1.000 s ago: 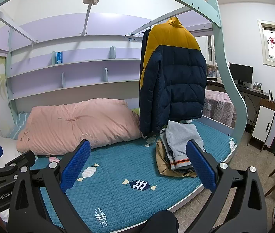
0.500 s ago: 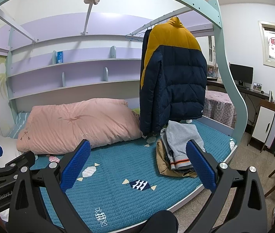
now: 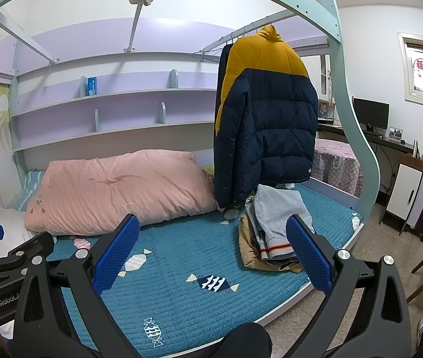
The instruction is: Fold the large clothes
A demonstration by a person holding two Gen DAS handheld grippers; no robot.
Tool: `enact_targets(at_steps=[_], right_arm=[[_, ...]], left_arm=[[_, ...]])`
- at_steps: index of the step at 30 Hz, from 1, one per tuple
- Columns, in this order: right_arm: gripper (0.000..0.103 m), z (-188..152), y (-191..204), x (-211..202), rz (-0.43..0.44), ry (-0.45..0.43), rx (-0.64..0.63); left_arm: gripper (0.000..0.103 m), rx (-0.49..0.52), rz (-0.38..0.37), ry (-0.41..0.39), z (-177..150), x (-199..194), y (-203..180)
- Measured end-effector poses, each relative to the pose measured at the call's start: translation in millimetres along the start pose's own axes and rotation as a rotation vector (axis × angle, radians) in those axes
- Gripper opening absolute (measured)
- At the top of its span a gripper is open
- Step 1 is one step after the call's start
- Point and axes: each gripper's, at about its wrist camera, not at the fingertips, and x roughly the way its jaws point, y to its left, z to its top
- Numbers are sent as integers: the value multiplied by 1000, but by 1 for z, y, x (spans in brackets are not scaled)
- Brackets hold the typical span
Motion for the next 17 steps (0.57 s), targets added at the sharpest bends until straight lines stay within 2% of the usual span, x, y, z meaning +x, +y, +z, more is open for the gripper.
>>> enact_targets(at_steps=[17], right_arm=[[95,2,-8,7,8,9,-6]], left_arm=[[92,0,1,22,-8,4,-2]])
